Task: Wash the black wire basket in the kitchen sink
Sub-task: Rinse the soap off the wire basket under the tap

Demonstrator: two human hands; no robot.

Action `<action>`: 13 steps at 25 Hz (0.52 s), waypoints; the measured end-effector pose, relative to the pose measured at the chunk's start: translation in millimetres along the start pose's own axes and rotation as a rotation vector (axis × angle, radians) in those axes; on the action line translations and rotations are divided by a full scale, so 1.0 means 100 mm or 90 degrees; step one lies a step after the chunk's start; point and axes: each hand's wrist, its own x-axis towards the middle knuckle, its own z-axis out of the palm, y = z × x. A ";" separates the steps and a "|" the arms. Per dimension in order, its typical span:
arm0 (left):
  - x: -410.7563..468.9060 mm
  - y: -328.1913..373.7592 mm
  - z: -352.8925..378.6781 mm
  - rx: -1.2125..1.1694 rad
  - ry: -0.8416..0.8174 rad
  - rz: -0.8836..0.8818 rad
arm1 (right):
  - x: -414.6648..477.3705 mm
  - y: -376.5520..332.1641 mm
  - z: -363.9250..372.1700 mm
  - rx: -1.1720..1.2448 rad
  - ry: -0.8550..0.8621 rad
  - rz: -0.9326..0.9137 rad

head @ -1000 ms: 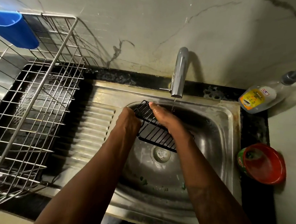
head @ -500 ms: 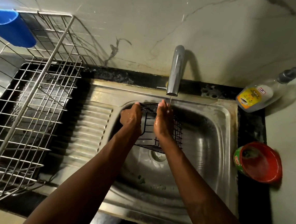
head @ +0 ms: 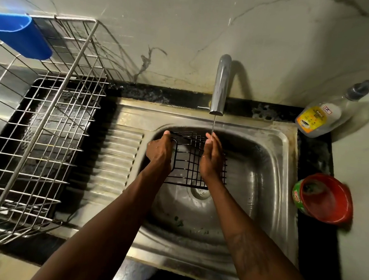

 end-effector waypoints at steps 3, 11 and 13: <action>0.07 -0.04 -0.05 0.008 0.050 -0.016 | -0.07 -0.24 0.15 -0.157 -0.098 0.117; 0.13 -0.13 -0.03 0.009 0.067 -0.032 | 0.47 -0.33 -0.18 -0.098 -0.083 0.505; 0.18 -0.12 0.05 0.086 0.082 -0.027 | 0.44 -0.55 -0.05 -0.125 -0.131 0.476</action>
